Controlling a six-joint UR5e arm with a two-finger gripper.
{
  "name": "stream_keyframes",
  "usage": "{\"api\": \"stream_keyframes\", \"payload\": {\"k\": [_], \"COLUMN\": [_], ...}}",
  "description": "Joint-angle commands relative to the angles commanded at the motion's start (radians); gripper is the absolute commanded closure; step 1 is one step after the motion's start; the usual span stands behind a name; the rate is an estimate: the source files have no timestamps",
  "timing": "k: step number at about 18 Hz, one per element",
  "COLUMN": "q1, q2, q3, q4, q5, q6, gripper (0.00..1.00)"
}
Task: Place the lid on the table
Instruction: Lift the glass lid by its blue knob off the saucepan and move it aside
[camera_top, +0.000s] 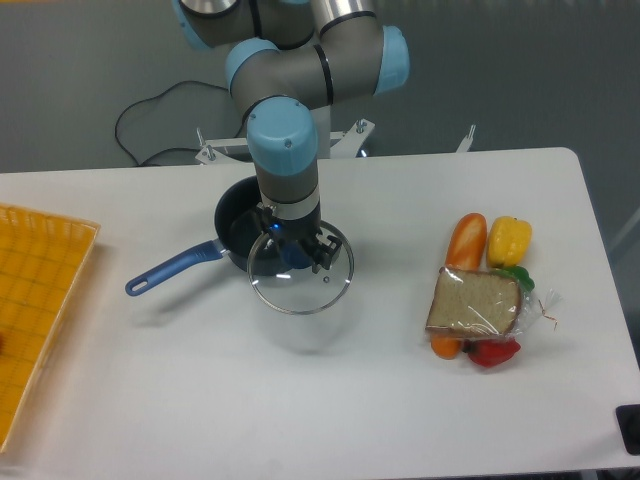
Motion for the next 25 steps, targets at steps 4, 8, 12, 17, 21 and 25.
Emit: {"api": "stream_keyframes", "payload": {"k": [4,8,12,17,21,25], "q1": [-0.002,-0.002,-0.017,-0.035,-0.044,-0.06], "q2": [-0.012,-0.035,-0.081,-0.126,-0.172,-0.209], "q3": [0.015,0.043,0.113,0.153,0.195,0.221], "q4": [-0.002,-0.009,-0.067,-0.061,-0.06,-0.046], "q5": [0.002,0.002,0.005,0.006,0.006,0.003], "q6": [0.0,0.0,-0.003,-0.014,-0.023,-0.046], "gripper": [0.55,0.55,0.55,0.55,0.55,0.55]}}
